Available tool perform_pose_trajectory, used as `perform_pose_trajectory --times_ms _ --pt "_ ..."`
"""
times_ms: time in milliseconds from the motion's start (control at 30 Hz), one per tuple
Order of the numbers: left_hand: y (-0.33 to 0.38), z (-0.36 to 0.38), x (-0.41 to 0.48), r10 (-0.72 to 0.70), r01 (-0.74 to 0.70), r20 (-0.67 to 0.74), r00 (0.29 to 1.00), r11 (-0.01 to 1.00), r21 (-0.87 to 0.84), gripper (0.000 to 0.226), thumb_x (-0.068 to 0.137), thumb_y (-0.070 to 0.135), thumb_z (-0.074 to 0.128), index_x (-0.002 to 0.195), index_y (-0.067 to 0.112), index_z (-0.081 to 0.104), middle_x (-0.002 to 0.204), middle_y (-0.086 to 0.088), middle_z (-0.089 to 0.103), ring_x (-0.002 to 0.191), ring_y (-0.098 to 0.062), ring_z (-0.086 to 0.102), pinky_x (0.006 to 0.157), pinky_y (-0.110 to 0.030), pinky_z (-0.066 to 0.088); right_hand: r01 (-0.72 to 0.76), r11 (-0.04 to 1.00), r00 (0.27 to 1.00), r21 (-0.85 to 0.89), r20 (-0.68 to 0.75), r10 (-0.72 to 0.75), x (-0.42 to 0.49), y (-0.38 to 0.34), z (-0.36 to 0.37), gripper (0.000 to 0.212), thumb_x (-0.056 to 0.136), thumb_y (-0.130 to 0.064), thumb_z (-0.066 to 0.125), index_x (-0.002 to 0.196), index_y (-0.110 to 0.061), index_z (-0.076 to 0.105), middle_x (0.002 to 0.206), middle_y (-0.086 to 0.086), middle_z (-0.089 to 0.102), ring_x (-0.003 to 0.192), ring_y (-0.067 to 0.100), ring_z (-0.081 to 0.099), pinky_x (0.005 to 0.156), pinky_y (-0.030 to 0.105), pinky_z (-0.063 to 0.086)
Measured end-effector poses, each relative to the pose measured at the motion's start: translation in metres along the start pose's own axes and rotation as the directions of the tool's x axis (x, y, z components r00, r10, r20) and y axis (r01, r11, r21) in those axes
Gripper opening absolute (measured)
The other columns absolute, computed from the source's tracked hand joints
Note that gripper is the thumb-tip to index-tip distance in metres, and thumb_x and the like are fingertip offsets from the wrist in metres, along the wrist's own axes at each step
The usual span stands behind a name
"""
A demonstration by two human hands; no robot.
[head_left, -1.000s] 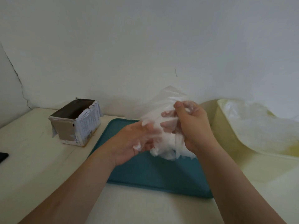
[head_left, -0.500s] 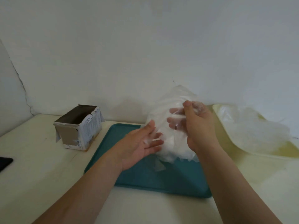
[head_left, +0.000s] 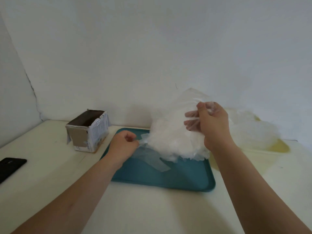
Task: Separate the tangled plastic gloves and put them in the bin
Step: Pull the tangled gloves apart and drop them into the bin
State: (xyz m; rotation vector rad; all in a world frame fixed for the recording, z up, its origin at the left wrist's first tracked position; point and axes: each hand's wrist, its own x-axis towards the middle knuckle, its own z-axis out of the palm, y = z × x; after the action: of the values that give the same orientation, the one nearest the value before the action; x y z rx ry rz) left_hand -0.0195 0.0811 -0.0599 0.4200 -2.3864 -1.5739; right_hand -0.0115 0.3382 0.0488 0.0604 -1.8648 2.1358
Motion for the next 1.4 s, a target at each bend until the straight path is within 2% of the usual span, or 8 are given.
perform_pose_trajectory --times_ms 167,333,500,700,900,1167,1300,1400 --pt "0.006 0.004 0.013 -0.032 -0.065 0.128 0.991 0.721 0.690 0.080 0.085 0.067 0.065 0.139 0.009 0.056 0.142 -0.016 0.054 0.132 -0.035 0.053 0.104 -0.040 0.047 0.006 0.983 0.971 -0.185 0.236 0.038 -0.018 -0.002 0.001 0.021 0.106 -0.023 0.058 0.113 -0.003 0.062 0.086 0.014 0.078 0.052 0.027 0.065 0.048 0.030 0.054" --pt "0.002 -0.002 0.009 -0.031 -0.041 0.187 0.982 0.929 0.368 0.024 0.076 0.034 0.082 0.073 0.017 0.065 0.070 -0.003 0.061 0.070 -0.023 0.059 0.064 -0.030 0.043 0.132 0.917 0.870 -0.376 0.487 0.074 -0.023 -0.010 -0.015 0.020 0.100 -0.026 0.067 0.100 -0.006 0.071 0.084 0.011 0.078 0.055 0.027 0.054 0.050 0.029 0.049" --pt "0.037 -0.033 -0.013 0.091 -0.104 0.221 0.971 0.994 0.045 0.021 0.080 0.009 0.088 0.089 0.012 0.069 0.073 -0.005 0.068 0.058 -0.014 0.059 0.052 -0.022 0.048 0.306 0.826 0.735 -0.473 0.669 0.111 -0.027 -0.022 -0.013 0.012 0.094 -0.028 0.074 0.100 -0.020 0.079 0.108 -0.008 0.077 0.095 0.008 0.072 0.082 0.022 0.056" --pt "0.099 -0.066 -0.047 0.279 -0.282 0.456 0.845 0.957 -0.063 0.052 0.080 0.014 0.091 0.123 0.036 0.070 0.103 -0.010 0.077 0.097 -0.023 0.075 0.088 -0.031 0.062 0.599 0.593 0.670 -0.538 0.742 -0.002 -0.033 -0.025 0.020 0.010 0.088 -0.045 0.076 0.097 -0.042 0.079 0.162 -0.020 0.034 0.147 -0.002 0.027 0.115 0.026 0.024" --pt "0.104 -0.066 -0.041 0.225 -0.035 0.468 0.854 0.924 -0.381 0.053 0.079 0.014 0.092 0.127 0.012 0.069 0.101 -0.008 0.069 0.092 -0.024 0.061 0.082 -0.035 0.054 0.566 0.648 0.721 -0.509 0.687 -0.089 -0.031 -0.020 0.020 0.010 0.090 -0.024 0.077 0.083 -0.018 0.077 0.082 -0.009 0.072 0.078 0.007 0.066 0.078 0.024 0.053" --pt "0.078 -0.040 -0.031 0.067 0.264 0.454 0.889 0.734 -0.626 0.009 0.080 0.020 0.082 0.080 0.016 0.074 0.074 -0.003 0.057 0.061 -0.015 0.054 0.058 -0.030 0.049 0.441 0.753 0.811 -0.488 0.576 -0.101 -0.034 0.008 0.005 0.013 0.093 -0.024 0.075 0.081 -0.020 0.077 0.074 -0.006 0.072 0.074 0.012 0.067 0.074 0.028 0.052" --pt "0.079 -0.040 -0.022 0.020 0.110 0.233 0.972 0.840 -0.531 0.023 0.085 0.029 0.085 0.083 0.012 0.070 0.083 -0.012 0.063 0.076 -0.025 0.058 0.075 -0.037 0.048 0.376 0.677 0.901 -0.632 0.421 -0.106 -0.032 0.016 -0.012 0.027 0.094 -0.027 0.071 0.068 -0.020 0.068 0.069 -0.007 0.067 0.066 0.010 0.061 0.062 0.020 0.047" --pt "0.085 -0.034 -0.022 0.069 -0.052 0.041 0.997 0.944 -0.327 0.034 0.085 0.039 0.085 0.078 0.013 0.066 0.075 -0.004 0.059 0.071 -0.016 0.054 0.069 -0.025 0.047 0.443 0.678 0.852 -0.586 0.510 -0.117 -0.038 0.005 -0.016 0.031 0.094 -0.033 0.071 0.068 -0.016 0.067 0.068 -0.002 0.066 0.064 0.014 0.059 0.066 0.029 0.052"
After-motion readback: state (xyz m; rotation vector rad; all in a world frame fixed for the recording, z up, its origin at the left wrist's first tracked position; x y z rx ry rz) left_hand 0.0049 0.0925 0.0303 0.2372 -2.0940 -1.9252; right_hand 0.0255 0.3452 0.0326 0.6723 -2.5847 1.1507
